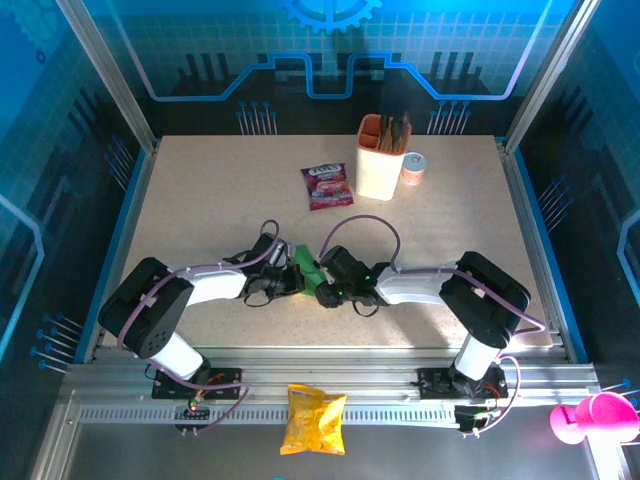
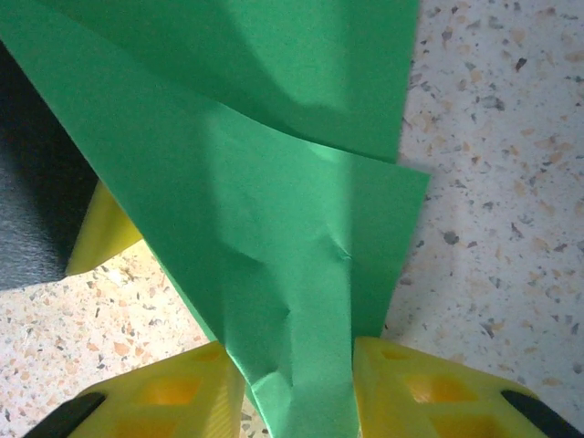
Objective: Fold a paper plane with a square sheet of paper (pick it up from the middle)
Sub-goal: Fourth fold the wing at the center of the table.
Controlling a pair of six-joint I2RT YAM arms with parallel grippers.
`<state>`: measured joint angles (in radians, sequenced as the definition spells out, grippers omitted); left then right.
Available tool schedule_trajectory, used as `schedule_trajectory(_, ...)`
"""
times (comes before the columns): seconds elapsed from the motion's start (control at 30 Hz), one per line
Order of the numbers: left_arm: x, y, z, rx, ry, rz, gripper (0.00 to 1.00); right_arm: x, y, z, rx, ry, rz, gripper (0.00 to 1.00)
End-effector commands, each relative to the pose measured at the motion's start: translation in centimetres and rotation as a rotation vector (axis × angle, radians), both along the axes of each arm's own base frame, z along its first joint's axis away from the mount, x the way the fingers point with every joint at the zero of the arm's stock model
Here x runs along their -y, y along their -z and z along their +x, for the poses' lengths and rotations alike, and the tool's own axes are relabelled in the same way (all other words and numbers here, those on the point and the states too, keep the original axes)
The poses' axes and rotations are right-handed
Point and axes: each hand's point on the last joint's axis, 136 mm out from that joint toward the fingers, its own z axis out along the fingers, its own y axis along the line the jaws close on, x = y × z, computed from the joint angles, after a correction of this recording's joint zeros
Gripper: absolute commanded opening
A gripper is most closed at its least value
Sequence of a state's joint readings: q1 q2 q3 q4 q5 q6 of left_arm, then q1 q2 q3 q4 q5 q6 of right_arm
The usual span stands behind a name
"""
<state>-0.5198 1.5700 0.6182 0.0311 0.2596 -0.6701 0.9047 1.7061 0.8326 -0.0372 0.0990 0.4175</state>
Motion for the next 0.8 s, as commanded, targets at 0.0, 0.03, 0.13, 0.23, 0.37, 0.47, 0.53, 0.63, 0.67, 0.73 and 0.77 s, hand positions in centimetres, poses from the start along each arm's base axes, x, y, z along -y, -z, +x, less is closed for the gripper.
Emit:
schedule_trajectory(0.0,-1.3,1.2,-0.9,-0.033,0.008,0.059,0.0,-0.4,0.4,-0.4,-0.006,-0.02,-0.018,0.34)
schedule_trajectory(0.03,-1.2,1.2,-0.9,-0.031,0.008,0.058,0.0,-0.4,0.5,-0.4,-0.008,-0.02,-0.02,0.33)
schedule_trajectory(0.13,-1.3,1.2,-0.9,-0.033,0.009,0.059,0.0,-0.4,0.5,-0.5,-0.009,-0.02,-0.02,0.28)
schedule_trajectory(0.23,-1.3,1.2,-0.9,-0.033,0.009,0.06,0.0,-0.4,0.6,-0.5,-0.012,-0.022,-0.021,0.25)
schedule_trajectory(0.37,-1.3,1.2,-0.9,-0.031,0.008,0.059,0.0,-0.5,0.5,-0.5,-0.015,-0.026,-0.014,0.19)
schedule_trajectory(0.47,-1.3,1.2,-0.9,-0.03,0.011,0.06,0.0,-0.6,0.3,-0.6,-0.023,-0.03,-0.003,0.15)
schedule_trajectory(0.53,-1.4,1.1,-0.9,-0.029,0.01,0.061,0.0,-0.7,0.2,-0.6,-0.027,-0.033,0.002,0.13)
schedule_trajectory(0.63,-1.7,0.6,-0.6,-0.016,0.012,0.071,0.0,-0.7,0.2,-0.7,-0.039,-0.036,0.011,0.08)
schedule_trajectory(0.67,-1.8,0.3,-0.4,-0.008,0.012,0.071,0.0,-0.7,0.3,-0.7,-0.048,-0.035,0.013,0.06)
schedule_trajectory(0.73,-2.1,-0.4,0.1,0.007,0.006,0.066,0.0,-0.6,0.5,-0.8,-0.066,-0.031,0.021,0.03)
schedule_trajectory(0.77,-2.2,-0.9,0.4,0.016,0.003,0.06,0.0,-0.6,0.7,-0.8,-0.075,-0.03,0.023,0.02)
